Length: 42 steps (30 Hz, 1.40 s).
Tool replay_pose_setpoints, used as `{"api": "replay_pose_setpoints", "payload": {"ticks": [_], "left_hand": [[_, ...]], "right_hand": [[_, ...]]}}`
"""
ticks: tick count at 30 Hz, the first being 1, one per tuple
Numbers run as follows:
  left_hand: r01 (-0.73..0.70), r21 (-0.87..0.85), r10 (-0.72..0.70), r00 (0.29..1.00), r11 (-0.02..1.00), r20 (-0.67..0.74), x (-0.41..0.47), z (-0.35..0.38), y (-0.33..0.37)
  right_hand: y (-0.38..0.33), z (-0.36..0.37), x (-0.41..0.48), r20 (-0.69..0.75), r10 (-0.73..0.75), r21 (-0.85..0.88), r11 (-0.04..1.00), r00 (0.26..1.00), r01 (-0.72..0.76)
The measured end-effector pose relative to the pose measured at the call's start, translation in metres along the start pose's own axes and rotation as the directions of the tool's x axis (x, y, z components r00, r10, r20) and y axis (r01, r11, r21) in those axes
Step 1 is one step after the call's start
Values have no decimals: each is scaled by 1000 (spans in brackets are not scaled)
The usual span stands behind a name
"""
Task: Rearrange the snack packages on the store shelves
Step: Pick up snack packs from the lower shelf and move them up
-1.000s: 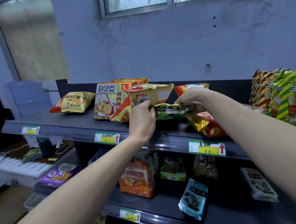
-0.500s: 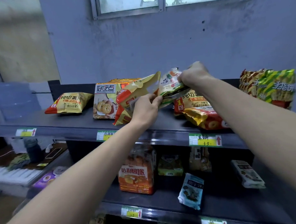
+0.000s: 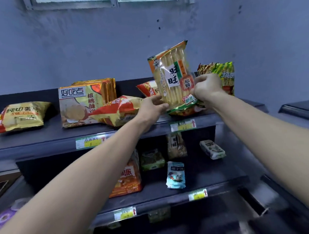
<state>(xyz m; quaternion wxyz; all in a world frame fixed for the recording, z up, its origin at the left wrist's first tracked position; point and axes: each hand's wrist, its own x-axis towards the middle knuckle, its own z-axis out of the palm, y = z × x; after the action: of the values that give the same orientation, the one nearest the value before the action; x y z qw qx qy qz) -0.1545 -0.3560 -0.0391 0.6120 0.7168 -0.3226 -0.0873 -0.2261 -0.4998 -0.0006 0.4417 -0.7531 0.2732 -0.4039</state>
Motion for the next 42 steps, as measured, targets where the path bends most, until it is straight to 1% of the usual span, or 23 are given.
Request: {"api": "replay_pose_setpoints", "payload": {"ticks": [4, 8, 11, 14, 18, 21, 23, 26, 28, 31, 35, 38, 42], "left_hand": [[-30, -31, 30, 999, 999, -15, -10, 11, 1], [-53, -57, 52, 999, 997, -15, -22, 18, -2], [-15, -31, 15, 1000, 999, -1, -32, 21, -13], [11, -47, -10, 1000, 999, 7, -45, 24, -23], [-29, 72, 28, 1000, 997, 14, -66, 31, -32], [-39, 156, 34, 999, 987, 32, -87, 39, -43], [-34, 199, 19, 997, 979, 77, -102, 48, -54], [6, 281, -53, 986, 960, 160, -123, 65, -80], [48, 314, -112, 975, 948, 190, -131, 76, -100], [137, 311, -209, 955, 941, 212, -129, 86, -130], [259, 248, -303, 939, 933, 163, -110, 98, -161], [335, 207, -363, 925, 919, 116, -87, 108, -185], [447, 36, -448, 894, 894, 6, -42, 124, -214]], "right_hand": [[11, -18, -9, -16, 4, 30, 1000, 1000, -4], [24, -35, -30, 70, 35, 38, 999, 997, -38], [35, -44, -50, 140, 33, 30, 999, 990, -38], [50, -50, -68, 169, 51, 44, 997, 984, -59], [71, -65, -87, 243, 144, 51, 986, 959, -161], [89, -79, -103, 326, 158, -44, 987, 932, -152], [108, -88, -111, 363, 189, -123, 980, 913, -154], [141, -93, -121, 393, 246, -289, 948, 886, -136], [161, -90, -128, 409, 287, -352, 925, 866, -141], [192, -78, -133, 410, 331, -408, 900, 850, -153], [234, -53, -120, 391, 356, -444, 881, 848, -165], [254, -33, -100, 372, 333, -471, 872, 866, -133], [280, -8, -62, 355, 282, -416, 902, 891, -119]]}}
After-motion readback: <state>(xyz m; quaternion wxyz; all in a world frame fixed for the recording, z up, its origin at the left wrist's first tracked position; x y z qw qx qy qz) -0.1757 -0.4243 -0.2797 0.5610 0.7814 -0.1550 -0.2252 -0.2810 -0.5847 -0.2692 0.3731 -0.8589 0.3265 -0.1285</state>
